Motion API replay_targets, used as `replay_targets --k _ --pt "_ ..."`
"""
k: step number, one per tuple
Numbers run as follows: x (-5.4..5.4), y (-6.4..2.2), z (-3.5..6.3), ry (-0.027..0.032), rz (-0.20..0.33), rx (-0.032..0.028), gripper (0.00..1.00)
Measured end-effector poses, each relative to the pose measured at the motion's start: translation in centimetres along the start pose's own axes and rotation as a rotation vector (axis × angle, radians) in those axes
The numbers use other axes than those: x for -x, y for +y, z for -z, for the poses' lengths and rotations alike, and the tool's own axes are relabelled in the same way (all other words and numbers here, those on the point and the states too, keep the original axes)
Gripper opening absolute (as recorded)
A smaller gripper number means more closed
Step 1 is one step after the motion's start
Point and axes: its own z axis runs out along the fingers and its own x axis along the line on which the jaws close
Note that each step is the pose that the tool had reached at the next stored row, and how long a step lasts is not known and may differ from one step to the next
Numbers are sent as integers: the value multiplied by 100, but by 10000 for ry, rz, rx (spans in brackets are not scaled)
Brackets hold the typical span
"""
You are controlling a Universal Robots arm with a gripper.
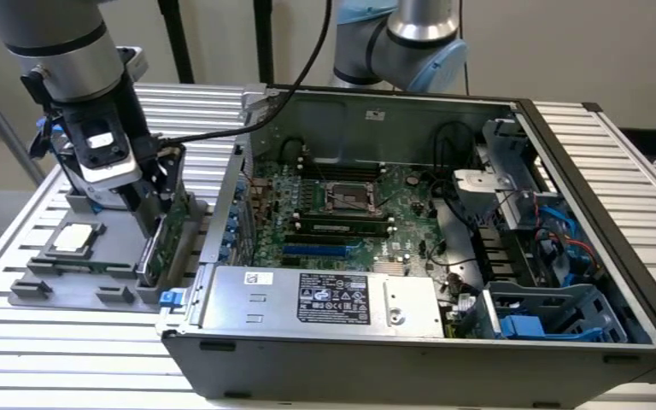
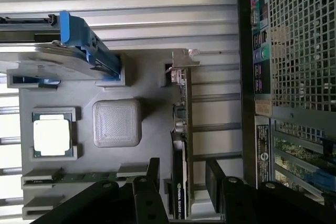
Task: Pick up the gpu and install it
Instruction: 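Pick up the gpu and move the gpu toward the slot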
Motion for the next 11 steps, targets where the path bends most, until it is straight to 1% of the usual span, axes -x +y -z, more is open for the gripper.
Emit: replay_targets --k 5,11 --pt "-10 -4 -91 -24 0 3 100" --pt "-24 -9 -198 -38 -3 2 100"
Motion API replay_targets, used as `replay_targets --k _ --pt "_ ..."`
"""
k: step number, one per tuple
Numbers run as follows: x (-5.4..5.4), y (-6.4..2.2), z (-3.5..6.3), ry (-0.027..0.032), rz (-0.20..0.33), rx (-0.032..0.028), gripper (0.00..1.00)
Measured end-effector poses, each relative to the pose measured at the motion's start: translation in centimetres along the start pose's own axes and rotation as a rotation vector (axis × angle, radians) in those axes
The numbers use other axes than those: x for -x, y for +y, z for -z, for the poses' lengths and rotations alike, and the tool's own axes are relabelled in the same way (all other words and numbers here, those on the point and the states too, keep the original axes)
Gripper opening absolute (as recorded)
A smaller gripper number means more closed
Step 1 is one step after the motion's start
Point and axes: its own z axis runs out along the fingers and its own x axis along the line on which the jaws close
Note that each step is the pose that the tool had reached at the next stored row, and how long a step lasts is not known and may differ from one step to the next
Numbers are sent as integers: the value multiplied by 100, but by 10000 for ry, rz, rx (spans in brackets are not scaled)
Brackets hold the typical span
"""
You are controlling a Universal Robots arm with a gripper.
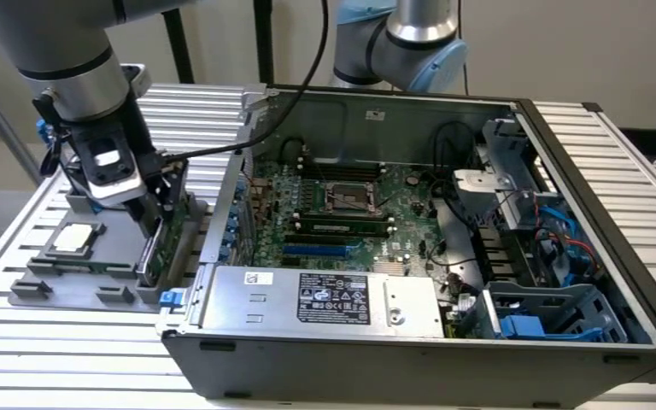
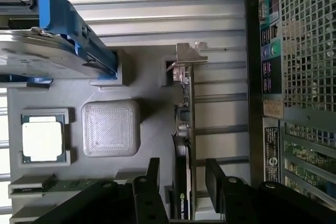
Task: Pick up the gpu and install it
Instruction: 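Pick up the gpu and move the gpu toward the slot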
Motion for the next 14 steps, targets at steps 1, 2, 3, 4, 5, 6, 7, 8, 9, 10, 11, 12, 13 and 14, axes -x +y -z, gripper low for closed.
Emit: replay_targets --k 1,2,3,4,5,6,7,8,9,10,11,12,13,14 --pt "-2 -1 -19 -3 0 1 100" --pt "-4 -2 -37 -4 0 2 100" --pt "-7 -3 -55 -4 -1 0 100" --pt "-8 -3 -72 -7 -1 1 100" --pt "-9 -4 -91 -6 -1 0 100" --pt "-10 -5 -109 -8 -3 1 100" --pt "-11 -6 -127 -9 -8 1 100" --pt "-12 -6 -145 -8 -14 0 100" --pt "-13 -7 -162 -9 -20 -1 100" --pt "-14 -8 -183 -10 -28 0 100" --pt "-15 -9 -200 -8 -32 -2 100" --pt "-16 -9 -216 -11 -34 -1 100" --pt "-16 -9 -220 -10 -36 -4 100" --pt "-16 -10 -222 -9 -37 -11 100"
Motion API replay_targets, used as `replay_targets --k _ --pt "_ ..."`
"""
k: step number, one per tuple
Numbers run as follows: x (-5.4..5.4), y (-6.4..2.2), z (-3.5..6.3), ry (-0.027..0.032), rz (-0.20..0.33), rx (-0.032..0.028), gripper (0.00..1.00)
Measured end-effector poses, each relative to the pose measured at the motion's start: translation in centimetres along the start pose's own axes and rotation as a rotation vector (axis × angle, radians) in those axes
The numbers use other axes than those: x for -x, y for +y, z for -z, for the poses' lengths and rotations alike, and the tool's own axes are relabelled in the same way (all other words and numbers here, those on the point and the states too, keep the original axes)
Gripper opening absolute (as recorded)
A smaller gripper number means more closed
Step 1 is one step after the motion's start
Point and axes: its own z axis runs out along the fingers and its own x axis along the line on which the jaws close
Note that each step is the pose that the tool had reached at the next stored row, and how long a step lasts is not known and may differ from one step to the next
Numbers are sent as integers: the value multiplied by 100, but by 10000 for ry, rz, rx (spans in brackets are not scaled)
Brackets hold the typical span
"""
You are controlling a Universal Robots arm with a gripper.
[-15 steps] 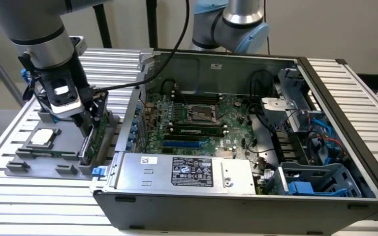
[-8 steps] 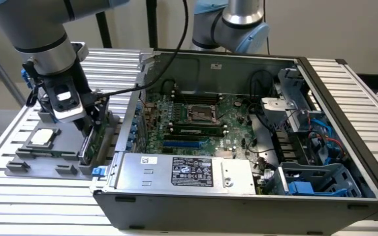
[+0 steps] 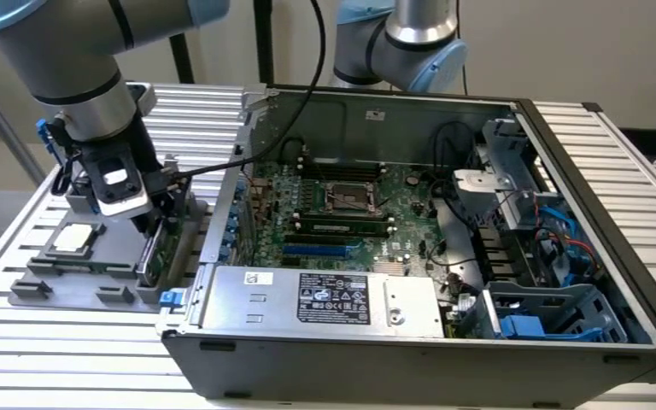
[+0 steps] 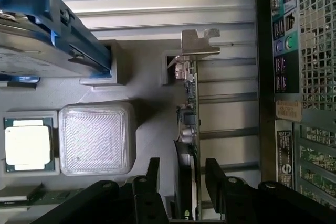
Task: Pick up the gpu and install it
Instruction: 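Pick up the gpu and move the gpu toward the slot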
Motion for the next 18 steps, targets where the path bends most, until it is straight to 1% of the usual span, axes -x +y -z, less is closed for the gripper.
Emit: replay_targets --k 4,10,12,13,18 --pt "-2 5 -14 -4 -25 -22 100" --pt "3 18 -31 -7 -47 -28 100" --pt "3 20 -32 -6 -48 -40 100" --pt "3 21 -33 -8 -48 -45 0" --pt "3 24 -33 -10 -46 -76 0"
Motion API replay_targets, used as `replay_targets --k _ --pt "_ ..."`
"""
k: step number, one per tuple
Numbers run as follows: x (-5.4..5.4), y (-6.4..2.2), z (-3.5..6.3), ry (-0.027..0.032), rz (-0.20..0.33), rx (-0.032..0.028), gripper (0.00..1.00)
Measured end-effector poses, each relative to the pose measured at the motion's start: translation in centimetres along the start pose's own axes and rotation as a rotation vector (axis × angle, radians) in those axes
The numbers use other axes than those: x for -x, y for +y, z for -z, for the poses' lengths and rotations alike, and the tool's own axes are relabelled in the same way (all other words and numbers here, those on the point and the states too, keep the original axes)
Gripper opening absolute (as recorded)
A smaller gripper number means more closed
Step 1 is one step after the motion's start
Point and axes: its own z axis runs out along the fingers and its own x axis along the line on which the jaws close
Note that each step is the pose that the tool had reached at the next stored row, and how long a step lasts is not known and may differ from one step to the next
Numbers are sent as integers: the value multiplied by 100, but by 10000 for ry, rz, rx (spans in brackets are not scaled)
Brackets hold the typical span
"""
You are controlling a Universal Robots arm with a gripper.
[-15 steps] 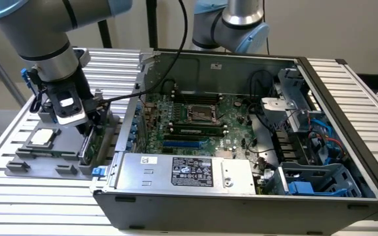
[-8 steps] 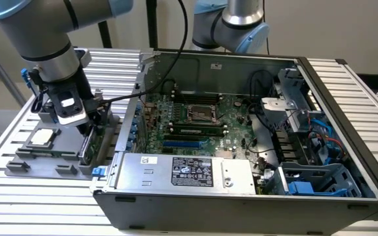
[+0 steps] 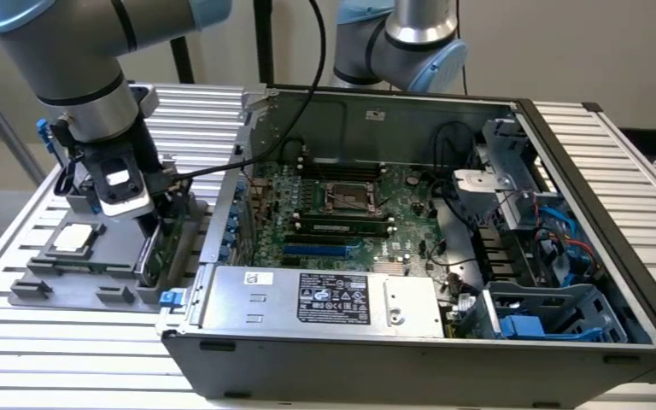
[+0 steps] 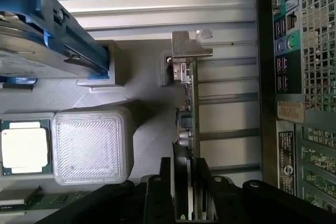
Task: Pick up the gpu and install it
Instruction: 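Pick up the gpu and move the gpu toward the slot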
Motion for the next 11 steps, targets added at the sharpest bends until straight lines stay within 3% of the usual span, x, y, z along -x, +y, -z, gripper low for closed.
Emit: replay_targets --k 11 --pt "0 1 0 -1 1 -22 0"
